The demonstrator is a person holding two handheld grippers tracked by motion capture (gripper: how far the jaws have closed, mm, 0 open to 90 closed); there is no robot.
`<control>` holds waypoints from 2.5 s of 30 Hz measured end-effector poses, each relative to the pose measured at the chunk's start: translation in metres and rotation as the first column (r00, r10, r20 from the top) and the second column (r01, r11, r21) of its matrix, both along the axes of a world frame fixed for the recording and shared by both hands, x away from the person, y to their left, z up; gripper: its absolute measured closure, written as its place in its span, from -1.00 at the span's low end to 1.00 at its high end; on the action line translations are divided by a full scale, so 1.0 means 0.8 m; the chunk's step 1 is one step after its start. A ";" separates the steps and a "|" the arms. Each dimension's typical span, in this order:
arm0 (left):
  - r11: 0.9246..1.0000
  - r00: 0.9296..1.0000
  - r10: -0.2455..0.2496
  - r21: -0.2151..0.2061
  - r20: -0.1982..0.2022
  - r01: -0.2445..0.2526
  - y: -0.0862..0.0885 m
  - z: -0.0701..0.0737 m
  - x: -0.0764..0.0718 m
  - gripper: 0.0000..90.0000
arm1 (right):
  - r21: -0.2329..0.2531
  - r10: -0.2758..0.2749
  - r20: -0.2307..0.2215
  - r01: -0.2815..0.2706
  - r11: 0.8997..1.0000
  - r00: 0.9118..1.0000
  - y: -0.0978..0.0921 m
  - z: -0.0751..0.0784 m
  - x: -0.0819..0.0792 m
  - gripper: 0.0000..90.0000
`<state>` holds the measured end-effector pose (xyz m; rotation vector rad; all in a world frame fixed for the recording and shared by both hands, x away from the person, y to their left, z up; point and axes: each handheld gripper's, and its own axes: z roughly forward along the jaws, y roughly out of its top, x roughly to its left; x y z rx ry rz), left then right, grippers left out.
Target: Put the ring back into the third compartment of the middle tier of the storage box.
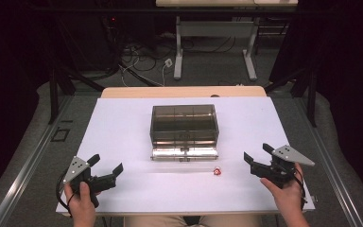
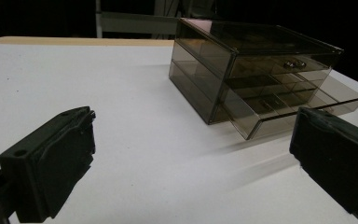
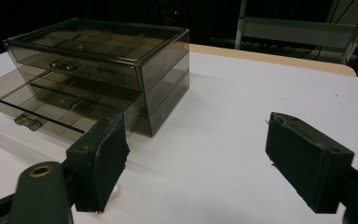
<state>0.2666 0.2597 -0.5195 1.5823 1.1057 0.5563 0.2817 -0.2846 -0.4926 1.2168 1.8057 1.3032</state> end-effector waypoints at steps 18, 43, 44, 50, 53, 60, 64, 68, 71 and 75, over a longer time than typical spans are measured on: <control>1.000 1.000 0.002 0.000 0.001 -0.002 0.001 0.000 0.000 -1.00 | -0.013 0.090 -0.037 -0.090 0.996 0.995 0.052 -0.008 -0.001 -0.37; 1.000 1.000 -0.004 -0.003 -0.013 0.004 0.003 -0.003 0.002 -1.00 | 0.004 0.058 -0.152 -0.058 0.998 0.987 0.099 -0.059 0.004 -0.13; 1.000 1.000 -0.006 -0.002 -0.014 0.006 0.003 -0.003 0.002 -1.00 | 0.006 0.059 -0.160 -0.059 0.998 0.985 0.100 -0.060 0.004 -0.14; 1.000 1.000 -0.007 -0.004 -0.016 0.007 0.002 -0.004 0.003 -1.00 | -0.005 0.063 -0.187 -0.065 0.998 0.980 0.108 -0.067 0.006 -0.15; 1.000 1.000 -0.006 -0.005 -0.016 0.006 0.003 -0.004 0.003 -1.00 | -0.015 0.069 -0.236 -0.075 0.997 0.969 0.110 -0.068 0.007 -0.13; 1.000 1.000 -0.008 -0.005 -0.018 0.007 0.003 -0.004 0.003 -1.00 | -0.016 0.068 -0.245 -0.074 0.997 0.967 0.115 -0.078 0.011 -0.11; 1.000 1.000 -0.010 -0.003 -0.019 0.010 0.003 -0.004 0.003 -1.00 | -0.032 0.043 -0.256 -0.053 0.998 0.966 0.117 -0.083 0.011 -0.09; 1.000 1.000 -0.013 -0.002 -0.023 0.013 0.003 -0.004 0.003 -1.00 | -0.047 0.028 -0.259 -0.042 0.998 0.965 0.118 -0.084 0.012 -0.04; 1.000 1.000 -0.012 -0.002 -0.024 0.012 0.003 -0.005 0.004 -1.00 | -0.054 0.028 -0.280 -0.045 0.998 0.960 0.120 -0.087 0.013 -0.02; 1.000 1.000 -0.014 -0.002 -0.023 0.014 0.003 -0.004 0.004 -1.00 | -0.074 0.025 -0.289 -0.048 0.996 0.957 0.124 -0.089 0.012 0.01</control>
